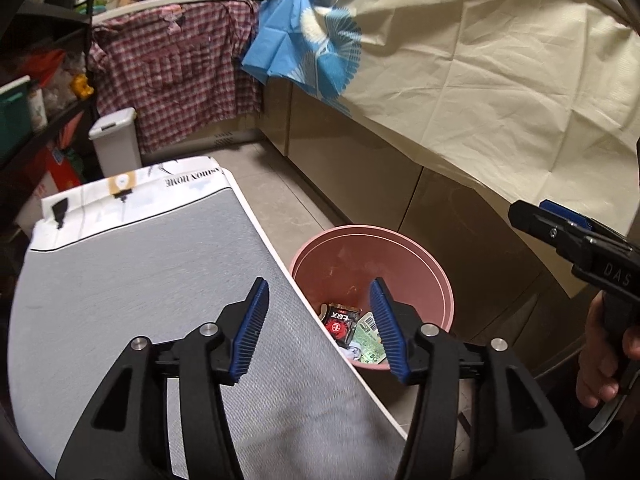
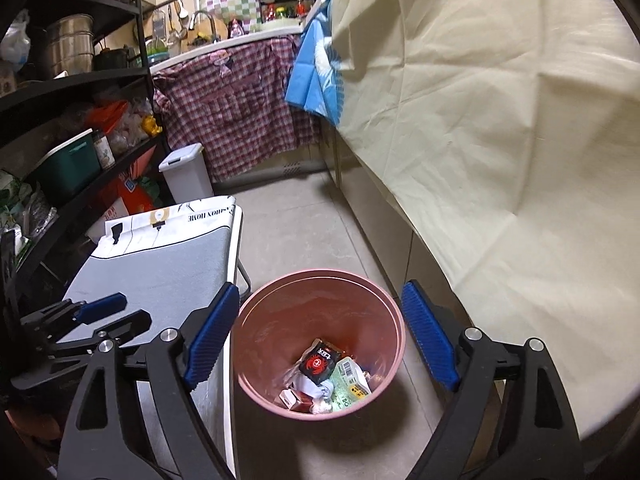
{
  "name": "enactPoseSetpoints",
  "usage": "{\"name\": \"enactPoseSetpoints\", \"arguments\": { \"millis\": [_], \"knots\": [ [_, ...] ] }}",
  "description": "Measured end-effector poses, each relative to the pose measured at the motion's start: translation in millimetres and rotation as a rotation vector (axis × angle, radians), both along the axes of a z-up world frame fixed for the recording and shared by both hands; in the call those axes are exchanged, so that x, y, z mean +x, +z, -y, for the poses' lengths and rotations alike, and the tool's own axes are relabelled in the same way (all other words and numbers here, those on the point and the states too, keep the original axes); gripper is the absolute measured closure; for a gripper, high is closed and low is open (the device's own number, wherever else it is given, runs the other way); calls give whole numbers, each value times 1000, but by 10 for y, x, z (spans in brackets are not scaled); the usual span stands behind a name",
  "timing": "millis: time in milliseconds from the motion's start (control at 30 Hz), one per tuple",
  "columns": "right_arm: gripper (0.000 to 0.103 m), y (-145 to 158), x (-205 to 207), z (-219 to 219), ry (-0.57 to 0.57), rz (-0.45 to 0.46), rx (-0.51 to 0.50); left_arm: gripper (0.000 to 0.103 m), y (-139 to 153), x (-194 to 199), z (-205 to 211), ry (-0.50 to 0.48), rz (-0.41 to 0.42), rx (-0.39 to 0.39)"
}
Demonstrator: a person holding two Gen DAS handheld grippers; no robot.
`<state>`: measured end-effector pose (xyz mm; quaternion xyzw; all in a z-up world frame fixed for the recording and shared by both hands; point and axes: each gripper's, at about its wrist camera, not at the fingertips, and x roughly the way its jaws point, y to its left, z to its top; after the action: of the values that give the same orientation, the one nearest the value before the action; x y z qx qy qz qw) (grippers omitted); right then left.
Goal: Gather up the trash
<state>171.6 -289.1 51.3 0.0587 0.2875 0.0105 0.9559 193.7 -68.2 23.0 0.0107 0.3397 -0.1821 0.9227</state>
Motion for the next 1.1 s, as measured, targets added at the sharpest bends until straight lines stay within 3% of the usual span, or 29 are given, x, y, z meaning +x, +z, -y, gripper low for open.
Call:
{"name": "enactPoseSetpoints", "arguments": {
  "millis": [267, 433, 833, 1100],
  "knots": [
    [16, 138, -517, -40, -51, 79, -27, 40, 141, -497, 34, 28, 37, 10],
    [14, 223, -847, -74, -54, 107, -48, 37, 197, -800, 22, 89, 36, -23],
    [8, 191, -1558, -73, -45, 76, -118, 36, 251, -1531, -127, 228, 83, 1],
    [7, 119, -1643, -184, -18, 76, -167, 35, 334, -1826, -246, 269, 124, 18]
  ]
}}
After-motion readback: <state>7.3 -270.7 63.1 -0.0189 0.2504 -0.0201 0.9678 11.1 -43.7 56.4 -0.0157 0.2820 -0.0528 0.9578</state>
